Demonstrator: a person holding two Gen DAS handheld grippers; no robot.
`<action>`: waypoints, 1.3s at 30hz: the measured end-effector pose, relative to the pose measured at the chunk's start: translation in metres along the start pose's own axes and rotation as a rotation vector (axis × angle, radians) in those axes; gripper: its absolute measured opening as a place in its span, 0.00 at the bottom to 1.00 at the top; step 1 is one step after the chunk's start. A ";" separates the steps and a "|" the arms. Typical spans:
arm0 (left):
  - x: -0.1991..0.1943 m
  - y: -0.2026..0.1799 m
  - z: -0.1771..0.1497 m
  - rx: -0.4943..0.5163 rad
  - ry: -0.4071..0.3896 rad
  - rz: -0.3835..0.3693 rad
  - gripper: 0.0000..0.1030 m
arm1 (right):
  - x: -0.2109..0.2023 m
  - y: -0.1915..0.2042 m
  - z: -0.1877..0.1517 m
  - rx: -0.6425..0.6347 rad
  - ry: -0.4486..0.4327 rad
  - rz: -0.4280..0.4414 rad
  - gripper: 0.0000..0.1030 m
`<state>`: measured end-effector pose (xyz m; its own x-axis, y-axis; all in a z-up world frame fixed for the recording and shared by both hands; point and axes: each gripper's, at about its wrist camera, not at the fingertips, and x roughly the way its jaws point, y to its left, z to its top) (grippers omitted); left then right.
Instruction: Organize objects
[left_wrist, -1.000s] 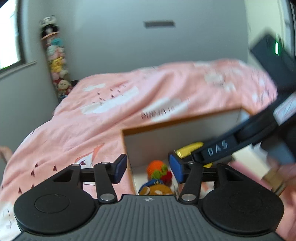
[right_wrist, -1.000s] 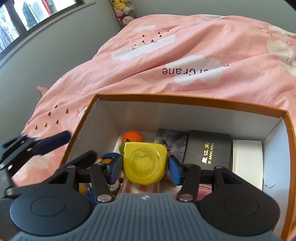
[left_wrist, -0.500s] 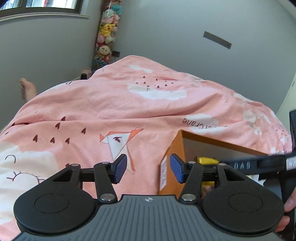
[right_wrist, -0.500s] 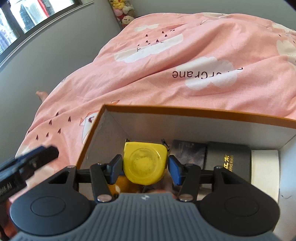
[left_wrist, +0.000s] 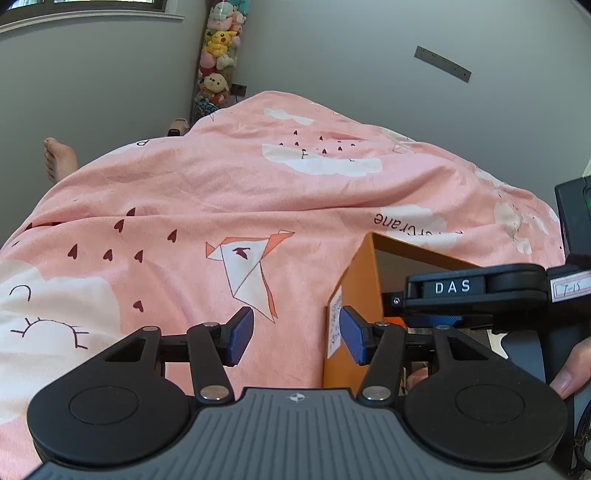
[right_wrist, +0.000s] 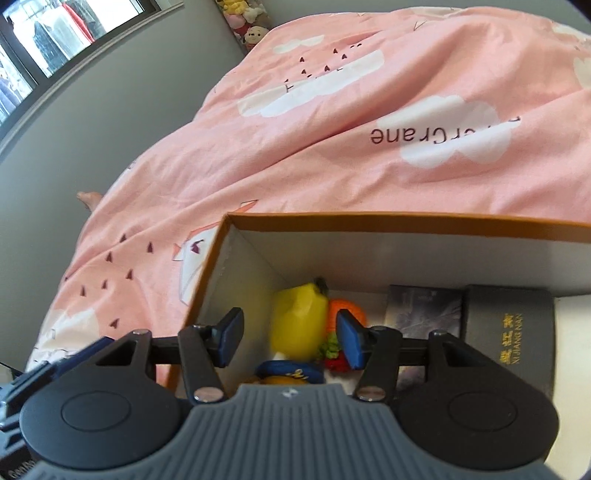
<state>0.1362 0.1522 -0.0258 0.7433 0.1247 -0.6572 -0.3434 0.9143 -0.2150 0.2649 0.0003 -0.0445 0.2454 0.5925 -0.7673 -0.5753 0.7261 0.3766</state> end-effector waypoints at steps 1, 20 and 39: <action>-0.001 -0.001 0.000 0.001 0.001 0.001 0.61 | -0.001 0.000 0.000 0.000 0.001 0.000 0.57; -0.056 -0.063 -0.016 0.129 -0.130 -0.022 0.68 | -0.108 0.010 -0.045 -0.282 -0.236 -0.214 0.81; -0.129 -0.108 -0.030 0.319 -0.342 -0.015 0.87 | -0.214 0.000 -0.131 -0.274 -0.542 -0.367 0.99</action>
<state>0.0599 0.0255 0.0603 0.9118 0.1819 -0.3682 -0.1775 0.9830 0.0461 0.1096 -0.1720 0.0517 0.7739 0.4686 -0.4260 -0.5394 0.8402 -0.0558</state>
